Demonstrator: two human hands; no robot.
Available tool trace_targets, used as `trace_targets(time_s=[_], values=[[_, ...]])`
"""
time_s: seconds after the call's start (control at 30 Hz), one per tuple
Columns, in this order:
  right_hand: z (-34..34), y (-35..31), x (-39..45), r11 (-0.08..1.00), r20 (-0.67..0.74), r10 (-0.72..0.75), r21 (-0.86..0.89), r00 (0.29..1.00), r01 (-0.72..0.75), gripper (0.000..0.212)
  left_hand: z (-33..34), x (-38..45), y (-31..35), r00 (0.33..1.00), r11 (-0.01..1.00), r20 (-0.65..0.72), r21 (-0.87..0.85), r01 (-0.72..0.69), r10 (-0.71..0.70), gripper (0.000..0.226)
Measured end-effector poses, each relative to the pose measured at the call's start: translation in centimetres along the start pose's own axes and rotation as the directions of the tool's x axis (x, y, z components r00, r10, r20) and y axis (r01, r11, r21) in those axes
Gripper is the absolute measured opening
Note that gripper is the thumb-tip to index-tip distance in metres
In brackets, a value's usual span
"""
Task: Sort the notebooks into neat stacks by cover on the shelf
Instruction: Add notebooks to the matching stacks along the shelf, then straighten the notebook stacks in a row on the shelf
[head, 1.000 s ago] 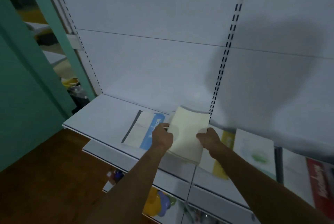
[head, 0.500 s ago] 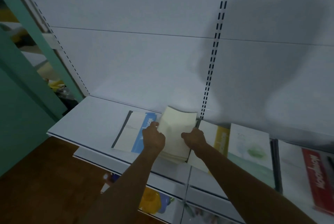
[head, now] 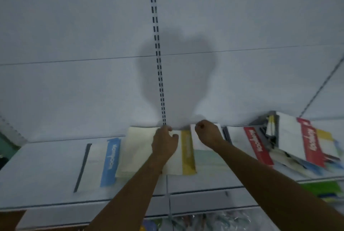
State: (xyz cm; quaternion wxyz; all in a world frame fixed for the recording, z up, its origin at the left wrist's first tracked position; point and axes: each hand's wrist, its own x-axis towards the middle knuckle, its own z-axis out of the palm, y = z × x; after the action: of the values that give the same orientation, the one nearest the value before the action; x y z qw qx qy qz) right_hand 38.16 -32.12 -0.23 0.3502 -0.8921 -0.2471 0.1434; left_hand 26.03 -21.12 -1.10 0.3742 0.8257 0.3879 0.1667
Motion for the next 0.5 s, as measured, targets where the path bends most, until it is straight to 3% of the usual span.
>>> trace_targets(time_s=[0.13,0.27,0.4,0.5], values=[[-8.1,7.3,-2.8,0.987,-0.228,0.142,-0.042,0.963,-0.155,0.026,6.2,-2.8,6.6,0.943,0.988,0.297,-0.003,-0.157,0.151,0.033],[-16.5,15.1,-8.3,0.947,-0.470,0.308,0.072,0.827,-0.312,0.026,12.1,-8.3,13.6,0.796,0.950,0.534,-0.043,-0.310,0.284,0.035],[-24.1,22.5,-14.9,0.885,-0.557,0.426,0.092,0.713,-0.457,0.035,16.9,-14.6,19.7,0.629,0.881,0.667,-0.091,-0.464,0.400,0.038],[-29.0,27.3,-20.2,0.831,-0.585,0.498,0.112,0.640,-0.545,0.035,20.6,-18.9,23.6,0.548,0.827,0.706,-0.096,-0.553,0.448,0.044]])
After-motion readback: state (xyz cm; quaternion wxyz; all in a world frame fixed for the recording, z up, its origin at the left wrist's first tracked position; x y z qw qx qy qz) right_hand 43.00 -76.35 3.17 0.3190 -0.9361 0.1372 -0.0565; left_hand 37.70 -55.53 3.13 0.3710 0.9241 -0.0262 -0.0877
